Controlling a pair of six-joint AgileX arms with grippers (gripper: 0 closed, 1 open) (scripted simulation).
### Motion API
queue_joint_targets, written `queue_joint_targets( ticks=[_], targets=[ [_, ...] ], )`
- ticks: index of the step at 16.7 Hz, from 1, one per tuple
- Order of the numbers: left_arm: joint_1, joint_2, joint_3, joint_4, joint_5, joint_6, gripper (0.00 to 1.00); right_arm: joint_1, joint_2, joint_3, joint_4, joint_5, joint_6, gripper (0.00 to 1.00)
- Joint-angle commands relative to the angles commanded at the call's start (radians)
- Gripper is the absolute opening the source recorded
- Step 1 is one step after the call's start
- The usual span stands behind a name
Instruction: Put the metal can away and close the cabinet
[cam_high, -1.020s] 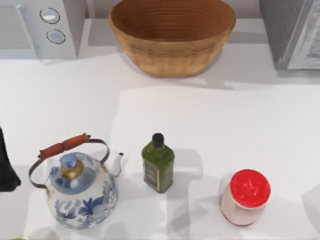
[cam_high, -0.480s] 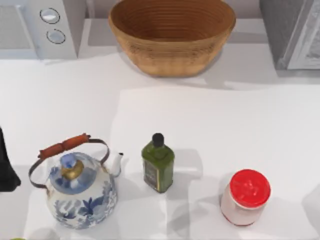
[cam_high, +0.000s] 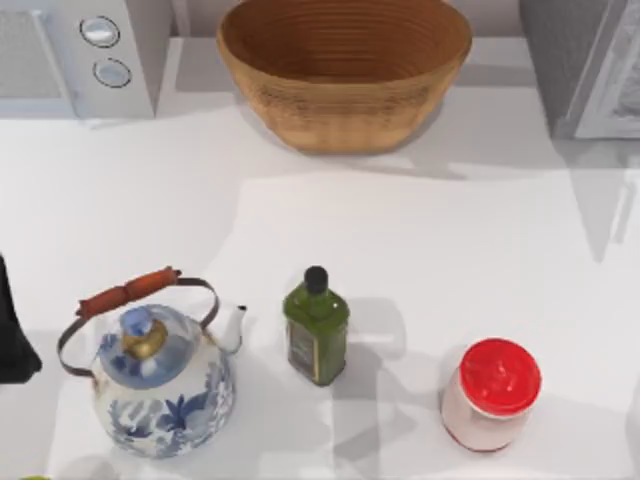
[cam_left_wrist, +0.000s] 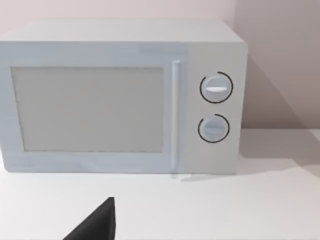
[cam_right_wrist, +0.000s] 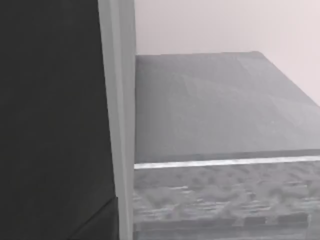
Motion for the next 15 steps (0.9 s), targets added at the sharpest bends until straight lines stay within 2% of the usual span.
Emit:
queue_joint_targets(
  ticks=[5,9,12,15],
  targets=[
    [0.0,0.0,0.0,0.0,0.0,0.0,1.0,0.449,-0.025,-0.004,-0.007,0.442,0.008,1.0],
    [0.0,0.0,0.0,0.0,0.0,0.0,1.0,0.739,-0.056,-0.017,-0.006,0.73,0.017,1.0],
    [0.0,0.0,0.0,0.0,0.0,0.0,1.0,0.866,-0.074,-0.024,-0.003,0.856,0.017,1.0],
    [0.0,0.0,0.0,0.0,0.0,0.0,1.0,0.898,-0.079,-0.027,-0.002,0.889,0.016,1.0]
  ],
)
